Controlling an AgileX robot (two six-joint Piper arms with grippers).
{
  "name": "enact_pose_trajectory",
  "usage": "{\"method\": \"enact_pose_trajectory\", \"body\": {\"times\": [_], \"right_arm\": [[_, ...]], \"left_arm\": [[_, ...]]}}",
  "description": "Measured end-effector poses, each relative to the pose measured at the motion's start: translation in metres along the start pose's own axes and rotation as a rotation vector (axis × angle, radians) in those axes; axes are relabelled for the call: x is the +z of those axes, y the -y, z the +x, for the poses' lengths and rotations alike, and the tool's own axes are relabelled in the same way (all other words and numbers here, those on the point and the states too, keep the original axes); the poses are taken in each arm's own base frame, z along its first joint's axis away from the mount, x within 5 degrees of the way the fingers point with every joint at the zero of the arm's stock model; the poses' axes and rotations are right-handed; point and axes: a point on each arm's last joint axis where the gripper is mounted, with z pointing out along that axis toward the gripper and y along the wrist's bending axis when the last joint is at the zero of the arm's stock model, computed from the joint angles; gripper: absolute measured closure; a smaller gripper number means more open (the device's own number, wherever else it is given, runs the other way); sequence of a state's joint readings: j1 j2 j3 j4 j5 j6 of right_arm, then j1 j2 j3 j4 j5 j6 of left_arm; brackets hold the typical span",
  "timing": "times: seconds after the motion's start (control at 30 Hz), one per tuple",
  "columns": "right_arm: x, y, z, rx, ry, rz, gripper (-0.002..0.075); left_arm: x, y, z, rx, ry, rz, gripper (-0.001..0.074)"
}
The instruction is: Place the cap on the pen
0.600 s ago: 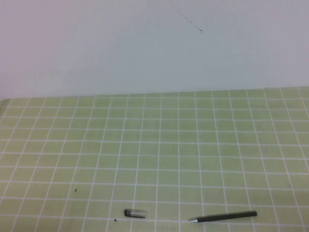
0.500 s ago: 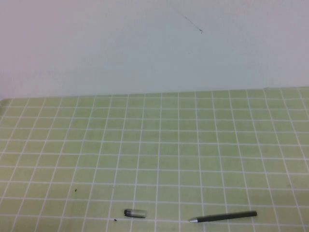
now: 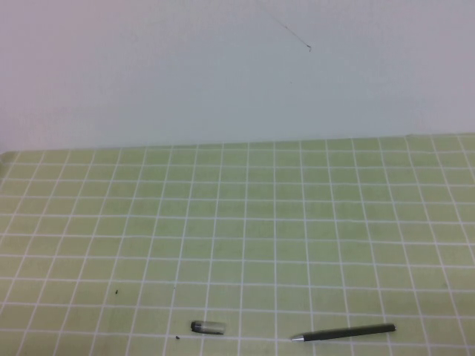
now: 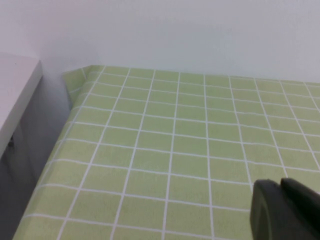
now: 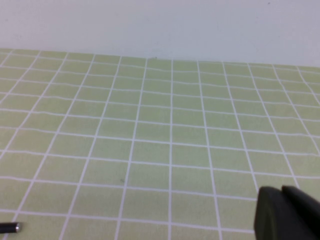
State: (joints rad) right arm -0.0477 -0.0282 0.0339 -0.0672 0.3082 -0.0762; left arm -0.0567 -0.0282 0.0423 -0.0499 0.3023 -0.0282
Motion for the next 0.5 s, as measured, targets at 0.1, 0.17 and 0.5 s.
{"method": "enact_pose_trajectory", "body": {"times": [0.1,0.17,0.5], "right_arm": [[0.0,0.0,0.0,0.0,0.0,0.0,0.0729],[0.0,0.0,0.0,0.0,0.0,0.0,0.0729],[0.0,0.0,0.0,0.0,0.0,0.0,0.0729]], "left_arm": [[0.0,0.0,0.0,0.0,0.0,0.0,0.0735],[0.0,0.0,0.0,0.0,0.0,0.0,0.0735],[-0.0001,0.0025,0.0002,0.011,-0.004,0.046,0.0735]]}}
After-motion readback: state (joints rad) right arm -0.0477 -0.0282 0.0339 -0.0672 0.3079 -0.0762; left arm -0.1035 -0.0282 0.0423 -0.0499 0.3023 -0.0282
